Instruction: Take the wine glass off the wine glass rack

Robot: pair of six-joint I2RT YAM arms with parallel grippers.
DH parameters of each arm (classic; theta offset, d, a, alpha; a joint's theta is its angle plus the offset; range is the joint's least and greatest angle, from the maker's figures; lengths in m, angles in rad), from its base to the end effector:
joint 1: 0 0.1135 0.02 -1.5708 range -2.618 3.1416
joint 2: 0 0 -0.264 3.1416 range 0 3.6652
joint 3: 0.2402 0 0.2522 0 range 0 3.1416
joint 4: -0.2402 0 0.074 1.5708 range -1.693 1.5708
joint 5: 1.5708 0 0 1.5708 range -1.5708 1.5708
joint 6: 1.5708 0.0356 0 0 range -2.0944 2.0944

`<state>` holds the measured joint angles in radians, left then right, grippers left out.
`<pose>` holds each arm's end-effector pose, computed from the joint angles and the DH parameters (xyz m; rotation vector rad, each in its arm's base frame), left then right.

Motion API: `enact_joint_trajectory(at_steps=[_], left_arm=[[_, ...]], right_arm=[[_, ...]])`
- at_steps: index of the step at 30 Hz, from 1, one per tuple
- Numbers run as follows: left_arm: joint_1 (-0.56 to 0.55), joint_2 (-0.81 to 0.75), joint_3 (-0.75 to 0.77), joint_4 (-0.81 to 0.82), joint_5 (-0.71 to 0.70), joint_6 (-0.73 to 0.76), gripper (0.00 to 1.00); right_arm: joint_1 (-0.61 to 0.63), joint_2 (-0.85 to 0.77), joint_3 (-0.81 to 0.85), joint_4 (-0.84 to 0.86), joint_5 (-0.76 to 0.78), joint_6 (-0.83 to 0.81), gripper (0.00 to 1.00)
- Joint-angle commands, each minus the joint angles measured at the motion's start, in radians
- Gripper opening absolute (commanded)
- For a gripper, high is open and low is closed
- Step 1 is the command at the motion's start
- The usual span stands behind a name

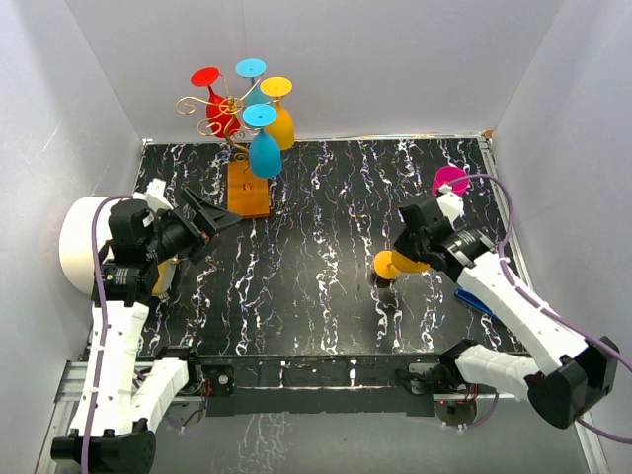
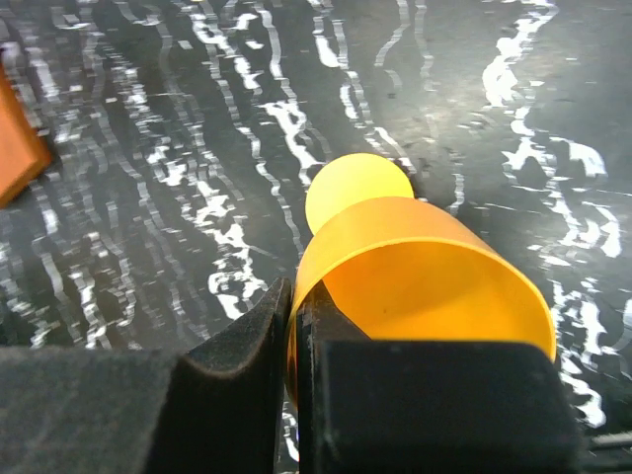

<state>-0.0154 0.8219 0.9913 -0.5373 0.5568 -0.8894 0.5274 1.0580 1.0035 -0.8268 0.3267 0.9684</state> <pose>0.1685 -0.0214 0.3698 -0.4946 1.9926 -1.1223 0.1845 0.0942 0.3070 0.6655 2.3176 0.2970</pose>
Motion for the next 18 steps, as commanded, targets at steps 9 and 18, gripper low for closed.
enact_joint_trajectory(at_steps=[9, 18], left_arm=[[-0.001, -0.063, 0.12, -0.074, 0.013, 0.095, 0.99], [-0.003, -0.116, 0.176, -0.136, 0.007, 0.112, 0.99]], right_arm=[[-0.03, 0.089, 0.203, -0.133, 0.475, -0.072, 0.0], [-0.28, 0.242, 0.302, -0.042, 0.263, -0.201, 0.0]])
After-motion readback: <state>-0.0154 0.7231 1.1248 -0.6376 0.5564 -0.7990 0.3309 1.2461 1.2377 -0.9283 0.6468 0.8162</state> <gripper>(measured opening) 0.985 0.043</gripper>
